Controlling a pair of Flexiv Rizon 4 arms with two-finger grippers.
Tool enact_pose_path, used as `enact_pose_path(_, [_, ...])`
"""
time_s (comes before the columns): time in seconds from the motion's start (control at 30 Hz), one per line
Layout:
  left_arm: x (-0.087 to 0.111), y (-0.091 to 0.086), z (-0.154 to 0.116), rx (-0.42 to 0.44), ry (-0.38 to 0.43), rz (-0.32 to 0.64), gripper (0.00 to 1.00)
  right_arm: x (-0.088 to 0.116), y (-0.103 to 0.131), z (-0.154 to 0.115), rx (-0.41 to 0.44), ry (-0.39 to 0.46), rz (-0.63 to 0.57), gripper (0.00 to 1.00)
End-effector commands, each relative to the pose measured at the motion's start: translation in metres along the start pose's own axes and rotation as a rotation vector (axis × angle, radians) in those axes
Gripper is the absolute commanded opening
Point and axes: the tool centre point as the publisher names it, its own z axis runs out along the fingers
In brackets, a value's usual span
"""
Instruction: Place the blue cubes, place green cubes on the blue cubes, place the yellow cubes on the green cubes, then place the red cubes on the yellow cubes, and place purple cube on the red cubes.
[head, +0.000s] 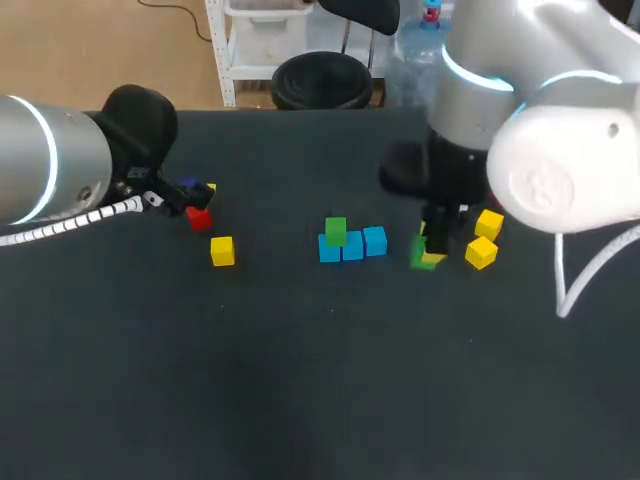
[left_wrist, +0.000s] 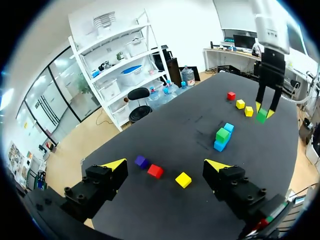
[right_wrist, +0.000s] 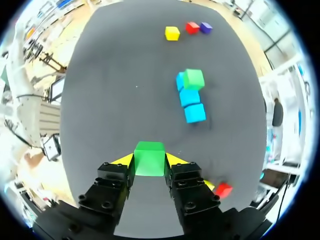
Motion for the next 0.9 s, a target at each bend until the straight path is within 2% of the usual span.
enact_pose_path(0.03, [0.001, -0.001, 0.001, -0.003, -0.003, -0.002, 1.0, -0.011, -0.008, 0.003, -0.023, 0.026, -0.048, 0.0])
enact_pose_path(0.13, [0.001, -0.001, 0.001, -0.003, -0.003, -0.002, 1.0, -0.017, -0.01, 0.007, -0.016, 0.051, -0.106, 0.0])
enact_pose_path(0.4, [0.001, -0.001, 0.001, -0.003, -0.003, -0.002, 1.0, -0.037, -0.013, 0.008, -0.005, 0.052, -0.207, 0.0])
enact_pose_path(0.9, [0.001, -0.001, 0.001, -0.003, -0.003, -0.002, 1.0, -0.051, -0.037, 0.026, 0.003, 0.08, -0.222, 0.0])
